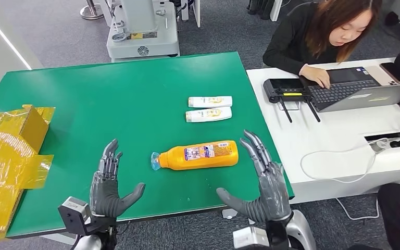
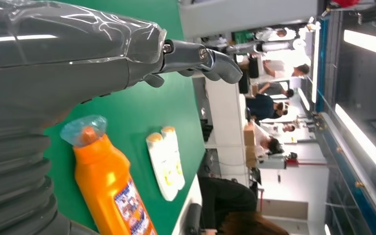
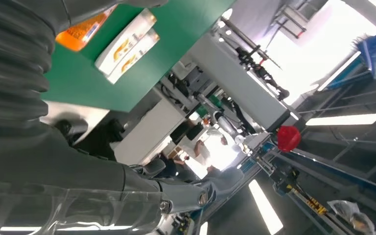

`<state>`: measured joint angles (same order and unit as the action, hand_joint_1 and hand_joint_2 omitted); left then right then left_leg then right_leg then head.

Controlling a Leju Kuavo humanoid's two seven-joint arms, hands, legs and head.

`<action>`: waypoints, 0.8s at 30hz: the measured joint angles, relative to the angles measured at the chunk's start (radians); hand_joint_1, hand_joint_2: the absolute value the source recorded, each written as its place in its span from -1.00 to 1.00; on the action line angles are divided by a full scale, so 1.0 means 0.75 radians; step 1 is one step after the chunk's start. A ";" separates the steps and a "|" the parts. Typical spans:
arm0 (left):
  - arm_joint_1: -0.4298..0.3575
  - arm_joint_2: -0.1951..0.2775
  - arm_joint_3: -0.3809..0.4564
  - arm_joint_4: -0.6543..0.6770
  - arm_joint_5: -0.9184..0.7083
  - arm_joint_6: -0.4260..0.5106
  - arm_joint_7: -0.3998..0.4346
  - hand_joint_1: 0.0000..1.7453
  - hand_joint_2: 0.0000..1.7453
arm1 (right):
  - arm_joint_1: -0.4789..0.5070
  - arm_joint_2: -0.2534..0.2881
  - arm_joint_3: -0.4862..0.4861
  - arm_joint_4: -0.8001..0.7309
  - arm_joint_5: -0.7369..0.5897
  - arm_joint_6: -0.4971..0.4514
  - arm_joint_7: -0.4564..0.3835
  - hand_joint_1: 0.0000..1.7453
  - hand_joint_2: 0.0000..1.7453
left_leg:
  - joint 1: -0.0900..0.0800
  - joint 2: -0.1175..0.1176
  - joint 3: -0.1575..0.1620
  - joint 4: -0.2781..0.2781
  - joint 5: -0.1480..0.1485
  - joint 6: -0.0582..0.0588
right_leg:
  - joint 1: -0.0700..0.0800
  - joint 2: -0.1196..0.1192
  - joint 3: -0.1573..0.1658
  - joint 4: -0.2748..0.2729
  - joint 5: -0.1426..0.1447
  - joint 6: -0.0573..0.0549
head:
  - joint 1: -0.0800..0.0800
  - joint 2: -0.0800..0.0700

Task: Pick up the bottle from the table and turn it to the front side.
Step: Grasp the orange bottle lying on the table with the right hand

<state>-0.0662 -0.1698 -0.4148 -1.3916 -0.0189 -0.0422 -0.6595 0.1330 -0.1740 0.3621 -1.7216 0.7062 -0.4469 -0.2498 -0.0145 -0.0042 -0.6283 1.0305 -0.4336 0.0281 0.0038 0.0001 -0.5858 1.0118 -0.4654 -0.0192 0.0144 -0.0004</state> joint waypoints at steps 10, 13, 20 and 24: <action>-0.088 -0.037 -0.014 0.081 -0.006 -0.060 0.011 -1.00 1.00 | -0.316 -0.012 -0.068 0.356 -0.147 0.241 0.056 -1.00 1.00 | 0.000 0.002 0.000 0.001 0.002 0.002 | 0.000 0.002 0.000 0.000 0.003 0.001 | 0.000 0.000; -0.102 -0.043 -0.025 0.095 -0.011 -0.083 0.017 -1.00 1.00 | -0.417 -0.012 -0.068 0.501 -0.164 0.274 0.082 -1.00 1.00 | 0.000 0.002 0.000 0.001 0.002 0.002 | 0.000 0.002 0.000 0.000 0.003 0.001 | 0.000 0.000; -0.148 -0.050 -0.082 0.140 -0.017 -0.127 0.036 -1.00 1.00 | -0.653 -0.011 -0.051 0.868 -0.192 0.446 0.139 -1.00 1.00 | 0.000 0.001 0.000 0.001 0.003 0.003 | 0.000 0.001 0.000 0.000 0.003 0.001 | 0.000 0.000; -0.182 -0.049 -0.104 0.190 0.015 -0.140 0.021 -1.00 1.00 | -0.767 -0.012 -0.005 1.083 -0.134 0.523 0.173 -1.00 1.00 | 0.000 0.001 0.000 0.001 0.003 0.004 | 0.000 0.001 0.000 0.000 0.003 0.002 | 0.000 0.000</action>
<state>-0.2030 -0.2068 -0.4931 -1.2495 -0.0079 -0.1470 -0.6434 -0.4424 -0.1830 0.3584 -0.9090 0.6060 -0.0548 -0.1201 -0.0148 -0.0037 -0.6285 1.0313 -0.4311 0.0307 0.0037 0.0007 -0.5858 1.0122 -0.4630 -0.0181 0.0143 -0.0004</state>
